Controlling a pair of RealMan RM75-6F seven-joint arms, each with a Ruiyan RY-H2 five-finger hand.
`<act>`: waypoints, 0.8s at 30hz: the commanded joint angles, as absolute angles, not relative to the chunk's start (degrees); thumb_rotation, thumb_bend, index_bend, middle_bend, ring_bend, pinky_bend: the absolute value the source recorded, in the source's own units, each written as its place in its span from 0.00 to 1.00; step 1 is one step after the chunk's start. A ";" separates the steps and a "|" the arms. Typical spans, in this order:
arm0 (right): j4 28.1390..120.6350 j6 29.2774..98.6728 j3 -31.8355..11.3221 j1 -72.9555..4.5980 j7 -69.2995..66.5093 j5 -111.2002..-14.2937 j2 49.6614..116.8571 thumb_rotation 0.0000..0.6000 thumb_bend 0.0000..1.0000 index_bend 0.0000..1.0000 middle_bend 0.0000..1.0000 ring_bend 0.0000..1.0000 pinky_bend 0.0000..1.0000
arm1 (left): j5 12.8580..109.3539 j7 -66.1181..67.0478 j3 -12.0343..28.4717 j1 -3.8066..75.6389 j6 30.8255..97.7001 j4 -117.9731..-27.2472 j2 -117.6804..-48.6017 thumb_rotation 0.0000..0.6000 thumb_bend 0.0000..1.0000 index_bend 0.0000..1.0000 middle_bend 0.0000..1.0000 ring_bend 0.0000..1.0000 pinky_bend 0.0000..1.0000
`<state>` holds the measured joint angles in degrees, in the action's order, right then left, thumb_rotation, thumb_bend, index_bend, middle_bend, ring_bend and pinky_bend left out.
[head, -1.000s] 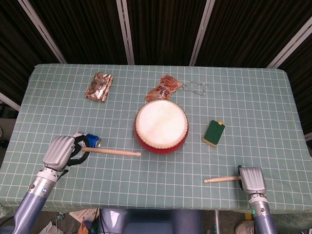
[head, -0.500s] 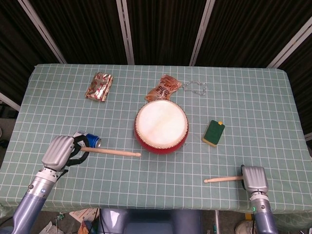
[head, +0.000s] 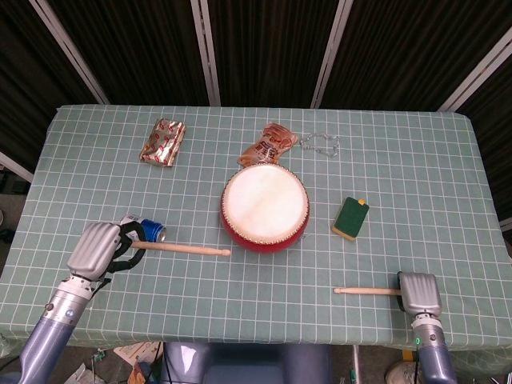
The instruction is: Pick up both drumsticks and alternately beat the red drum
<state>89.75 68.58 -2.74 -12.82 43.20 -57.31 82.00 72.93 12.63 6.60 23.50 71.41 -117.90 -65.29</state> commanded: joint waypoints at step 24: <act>115.81 73.87 -7.88 -11.30 25.02 -62.64 59.40 1.00 0.59 0.98 1.00 1.00 1.00 | 70.88 13.25 7.98 24.34 70.95 -117.54 -65.17 1.00 0.53 0.79 1.00 1.00 1.00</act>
<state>113.85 73.40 -6.43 -11.77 27.55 -63.25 61.67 71.07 13.23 7.78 24.18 71.01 -117.47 -65.24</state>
